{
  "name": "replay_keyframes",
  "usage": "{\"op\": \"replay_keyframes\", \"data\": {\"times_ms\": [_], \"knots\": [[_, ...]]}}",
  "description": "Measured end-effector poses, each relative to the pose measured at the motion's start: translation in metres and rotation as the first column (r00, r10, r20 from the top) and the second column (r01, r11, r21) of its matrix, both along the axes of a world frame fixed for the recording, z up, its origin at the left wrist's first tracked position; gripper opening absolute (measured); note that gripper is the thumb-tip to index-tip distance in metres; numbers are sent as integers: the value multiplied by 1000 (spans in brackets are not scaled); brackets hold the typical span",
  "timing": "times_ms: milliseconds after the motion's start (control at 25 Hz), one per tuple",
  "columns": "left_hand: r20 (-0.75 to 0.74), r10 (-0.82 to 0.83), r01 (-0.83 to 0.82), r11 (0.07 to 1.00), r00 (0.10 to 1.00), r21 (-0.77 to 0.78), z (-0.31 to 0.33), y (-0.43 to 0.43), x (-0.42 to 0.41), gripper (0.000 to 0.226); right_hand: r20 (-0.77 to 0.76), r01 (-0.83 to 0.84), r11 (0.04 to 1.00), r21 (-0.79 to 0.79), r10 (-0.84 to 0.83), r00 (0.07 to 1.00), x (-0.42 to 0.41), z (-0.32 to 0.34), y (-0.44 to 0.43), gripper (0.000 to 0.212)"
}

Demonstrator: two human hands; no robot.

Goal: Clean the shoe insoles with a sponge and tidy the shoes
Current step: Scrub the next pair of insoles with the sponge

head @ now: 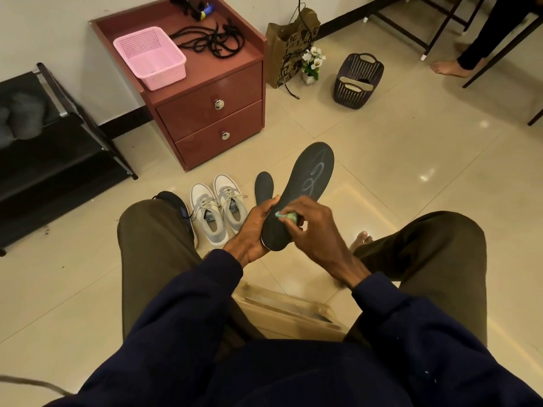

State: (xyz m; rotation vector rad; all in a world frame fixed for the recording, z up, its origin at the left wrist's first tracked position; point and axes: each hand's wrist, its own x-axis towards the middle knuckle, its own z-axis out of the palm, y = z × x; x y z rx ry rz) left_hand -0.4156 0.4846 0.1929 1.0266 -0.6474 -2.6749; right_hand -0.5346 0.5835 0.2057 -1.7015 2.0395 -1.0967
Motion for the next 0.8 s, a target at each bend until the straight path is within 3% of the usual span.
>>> {"op": "replay_keyframes", "data": {"times_ms": [120,240,320,480,520,680,800], "knots": [[-28,75,-74,997,997,29,-6,-6,2,46,-11,-253,967,36,254,967,19,3,0,12],[7,92,-92,996,996,-15,-6,-6,0,35,-152,-40,999,-13,37,988,-7,-1,-9,14],[2,86,-86,996,996,-14,-5,-5,-1,34,-165,58,998,-16,-59,985,-12,-2,-8,14],[-16,96,-97,995,995,-27,-8,-7,1,47,-56,-267,961,71,271,961,22,2,5,10],[-30,109,-109,994,994,-19,-10,-8,2,47,-79,-260,963,74,266,961,19,1,3,10],[-6,151,-151,988,989,-40,-14,-9,-1,35,-189,68,997,30,-61,980,-6,-5,-8,11],[10,138,-137,990,990,-38,-17,-9,-1,47,-83,-99,993,68,105,991,17,0,1,6]]}}
